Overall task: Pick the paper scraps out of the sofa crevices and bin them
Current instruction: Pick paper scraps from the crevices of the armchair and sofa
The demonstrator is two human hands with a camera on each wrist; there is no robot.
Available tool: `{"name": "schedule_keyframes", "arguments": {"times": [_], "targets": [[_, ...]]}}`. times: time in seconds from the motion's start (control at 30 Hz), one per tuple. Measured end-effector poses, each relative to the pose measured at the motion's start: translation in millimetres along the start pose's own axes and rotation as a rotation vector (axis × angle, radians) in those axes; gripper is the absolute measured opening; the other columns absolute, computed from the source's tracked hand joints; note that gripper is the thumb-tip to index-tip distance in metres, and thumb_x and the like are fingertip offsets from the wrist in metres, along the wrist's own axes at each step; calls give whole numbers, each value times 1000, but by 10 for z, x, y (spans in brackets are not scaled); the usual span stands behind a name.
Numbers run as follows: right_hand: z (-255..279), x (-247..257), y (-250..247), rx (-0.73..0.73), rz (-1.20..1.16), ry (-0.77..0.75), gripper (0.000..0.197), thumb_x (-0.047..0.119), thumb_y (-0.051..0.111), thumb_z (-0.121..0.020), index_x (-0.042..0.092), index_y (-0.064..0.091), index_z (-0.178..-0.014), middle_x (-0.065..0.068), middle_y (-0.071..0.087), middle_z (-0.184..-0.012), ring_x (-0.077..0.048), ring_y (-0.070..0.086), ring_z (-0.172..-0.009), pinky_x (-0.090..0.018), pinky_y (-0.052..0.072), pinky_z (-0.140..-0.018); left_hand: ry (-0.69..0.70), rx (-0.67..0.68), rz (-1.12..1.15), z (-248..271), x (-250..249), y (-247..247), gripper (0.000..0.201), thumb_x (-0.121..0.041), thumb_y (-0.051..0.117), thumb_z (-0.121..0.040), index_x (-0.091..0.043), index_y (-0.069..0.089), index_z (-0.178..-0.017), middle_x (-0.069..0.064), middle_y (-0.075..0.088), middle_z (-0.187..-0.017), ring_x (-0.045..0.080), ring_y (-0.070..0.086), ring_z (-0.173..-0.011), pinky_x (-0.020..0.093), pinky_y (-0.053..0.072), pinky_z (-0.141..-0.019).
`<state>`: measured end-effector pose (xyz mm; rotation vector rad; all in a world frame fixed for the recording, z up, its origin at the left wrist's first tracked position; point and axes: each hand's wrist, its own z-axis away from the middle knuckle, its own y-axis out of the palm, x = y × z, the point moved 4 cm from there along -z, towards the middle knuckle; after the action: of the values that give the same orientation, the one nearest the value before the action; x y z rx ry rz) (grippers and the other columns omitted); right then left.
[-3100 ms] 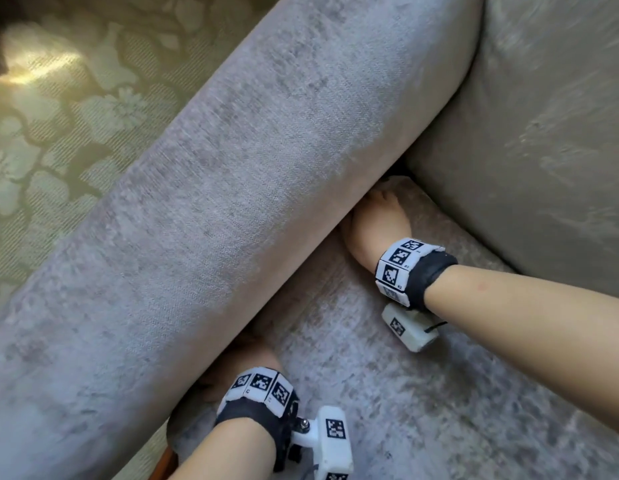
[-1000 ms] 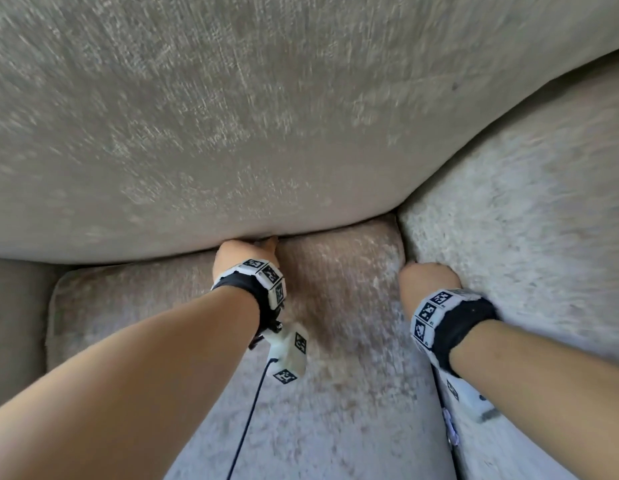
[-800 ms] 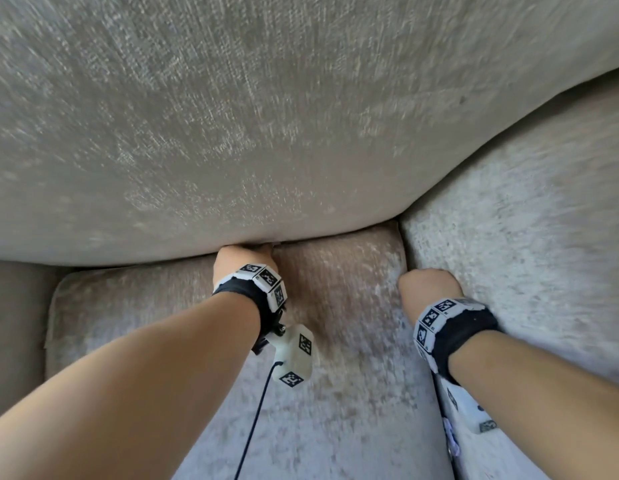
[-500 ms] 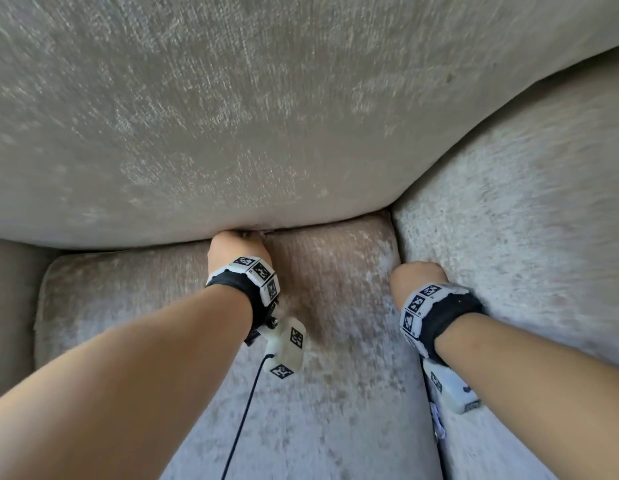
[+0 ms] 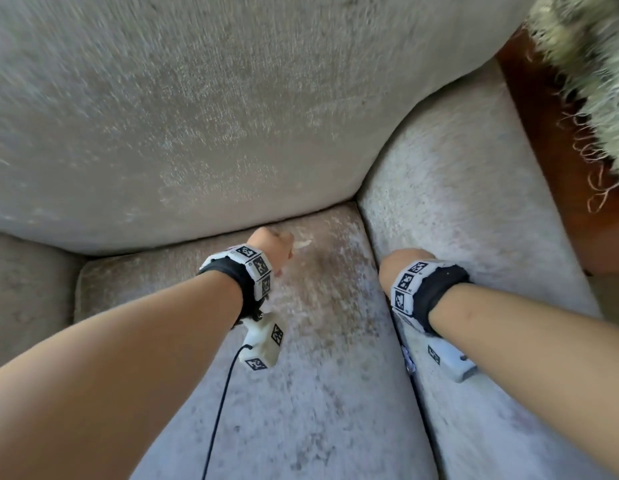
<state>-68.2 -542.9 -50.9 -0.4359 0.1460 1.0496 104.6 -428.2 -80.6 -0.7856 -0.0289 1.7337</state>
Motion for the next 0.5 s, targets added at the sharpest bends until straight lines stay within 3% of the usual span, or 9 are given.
{"name": "schedule_keyframes", "arguments": {"times": [0.07, 0.1, 0.2, 0.27, 0.33, 0.4, 0.43, 0.5], "targets": [[111, -31, 93, 45, -10, 10, 42, 18, 76, -46, 4, 63, -83, -16, 63, -93, -36, 64, -90, -54, 52, -85, -13, 52, 114, 215, -46, 44, 22, -14, 45, -94, -7, 64, -86, 6, 58, -59, 13, 39, -30, 14, 33, -35], [114, -66, 179, 38, -27, 29, 49, 19, 76, -43, 5, 65, -89, -18, 62, -95, -38, 64, -91, -57, 50, -85, 3, 75, 120, 309, -76, 79, 23, -12, 46, -94, -6, 67, -86, 4, 57, -56, 13, 36, -32, 13, 30, -34], [36, -191, 494, -60, -74, -33, 28, 16, 67, -67, 7, 70, -94, -14, 66, -86, -36, 67, -80, -55, 52, -80, 15, 123, 91, 570, -114, 243, 30, -6, 42, -94, -8, 68, -79, 5, 65, -71, 13, 47, -47, 13, 33, -34], [348, -278, 633, -109, -62, -81, 20, 15, 64, -72, 9, 69, -90, -9, 64, -78, -31, 66, -71, -47, 54, -75, 33, 159, 55, 753, -150, 385, 30, -4, 38, -95, -6, 67, -87, 8, 67, -83, 14, 60, -57, 15, 42, -33], [741, -356, 787, -137, -95, -130, 15, 10, 58, -83, 6, 66, -95, -8, 63, -82, -30, 63, -73, -33, 51, -69, 62, 207, 37, 934, -204, 567, 29, -2, 37, -97, -3, 64, -87, 14, 67, -93, 15, 64, -63, 18, 49, -36], [1078, -431, 1017, -161, -178, -152, 17, 4, 50, -90, 3, 64, -99, -11, 65, -90, -31, 64, -77, -32, 48, -64, 79, 301, -49, 1127, -241, 807, 31, -1, 34, -100, -6, 61, -84, 19, 65, -110, 14, 66, -61, 17, 48, -38], [1206, -474, 1126, -181, -224, -147, 18, 4, 49, -90, 3, 64, -100, -11, 65, -90, -30, 63, -75, -33, 49, -63, 88, 339, -117, 1225, -247, 912, 33, -1, 31, -101, -7, 62, -89, 18, 64, -114, 12, 68, -63, 16, 43, -39], [1411, -589, 1387, -268, -344, -127, 14, 8, 48, -91, 6, 60, -98, -7, 58, -78, -24, 54, -60, -31, 45, -56, 133, 348, -243, 1389, -240, 1126, 34, -2, 31, -100, -5, 65, -101, 14, 65, -103, 13, 67, -60, 15, 39, -42]]}}
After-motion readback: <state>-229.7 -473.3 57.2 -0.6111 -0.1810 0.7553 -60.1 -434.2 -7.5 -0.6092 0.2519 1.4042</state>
